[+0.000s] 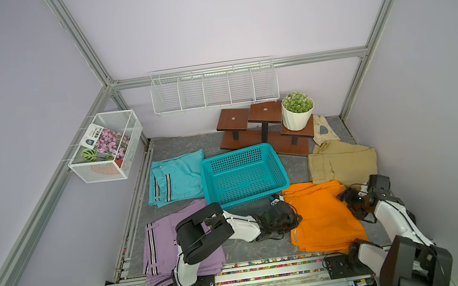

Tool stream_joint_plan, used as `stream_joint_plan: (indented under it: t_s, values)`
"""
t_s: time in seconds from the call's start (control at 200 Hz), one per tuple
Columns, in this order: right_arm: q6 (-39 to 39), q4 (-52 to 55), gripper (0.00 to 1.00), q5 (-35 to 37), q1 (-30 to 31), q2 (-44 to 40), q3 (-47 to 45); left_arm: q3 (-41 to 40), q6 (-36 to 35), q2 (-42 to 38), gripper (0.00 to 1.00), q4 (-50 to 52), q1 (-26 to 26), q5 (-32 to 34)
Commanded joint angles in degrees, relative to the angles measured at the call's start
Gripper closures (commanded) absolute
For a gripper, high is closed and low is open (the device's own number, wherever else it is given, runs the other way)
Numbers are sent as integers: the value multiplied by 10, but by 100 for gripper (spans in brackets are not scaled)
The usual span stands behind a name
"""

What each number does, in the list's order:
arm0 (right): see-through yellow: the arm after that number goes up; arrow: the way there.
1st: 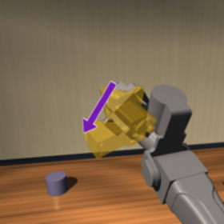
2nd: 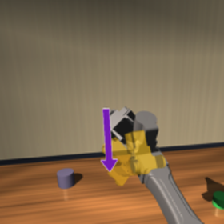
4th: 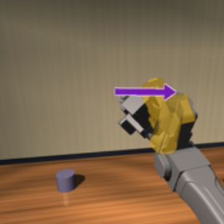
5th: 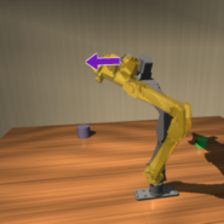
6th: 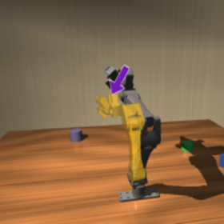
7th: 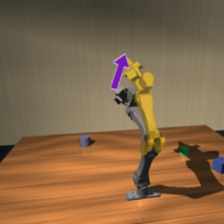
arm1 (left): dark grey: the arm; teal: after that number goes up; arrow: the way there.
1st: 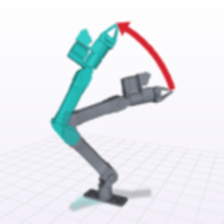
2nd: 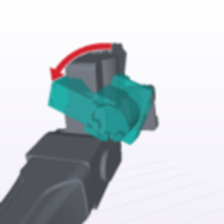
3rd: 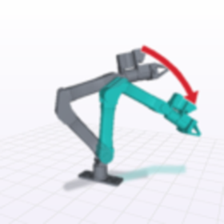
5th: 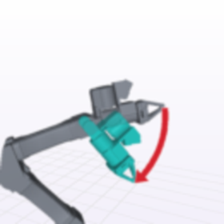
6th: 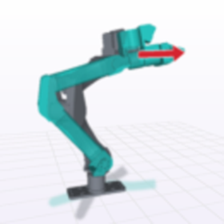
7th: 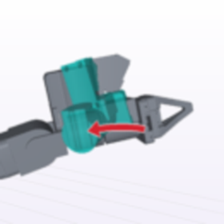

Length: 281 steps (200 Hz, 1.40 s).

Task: Put the folded long pants in the basket
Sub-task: Pick up the long pant at the center of the board.

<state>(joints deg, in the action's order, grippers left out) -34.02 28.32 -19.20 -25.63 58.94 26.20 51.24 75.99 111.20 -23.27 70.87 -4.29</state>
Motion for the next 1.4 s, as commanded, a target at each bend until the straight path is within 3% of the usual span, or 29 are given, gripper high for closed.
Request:
stream_joint_plan:
  t_s: [0.0,0.215,0.335,0.505,0.65,0.86,1.015,1.085,1.145,1.295,1.4]
  values:
    - [-8,63,29,-59,13,-29,-8,-36,-12,-7,100,108,-2,24]
    - [3,21,28,-157,16,-29,-37,-48,-47,-86,100,207,-2,66]
    - [7,6,21,-197,27,-27,-45,-74,-48,-125,100,244,-1,94]
    - [3,2,2,-193,47,-41,-50,-111,-49,-178,100,255,-2,119]
    - [11,-5,1,-202,63,-21,-48,-119,-59,-210,100,279,-3,144]
    - [-5,1,1,-163,165,31,-43,-111,-66,-194,100,280,-4,138]
    - [-25,18,2,-119,213,0,-51,-104,-66,-185,100,278,-8,138]
    - [-27,22,11,-107,217,-18,-53,-94,-70,-183,100,289,-10,138]
    - [-28,19,31,-106,217,-26,-56,-88,-73,-183,100,297,-12,141]
    - [-25,10,100,-118,218,-12,-56,-69,-82,-176,100,316,-15,145]
    - [-19,24,100,-120,218,-15,-40,-38,-106,-179,100,347,-15,136]
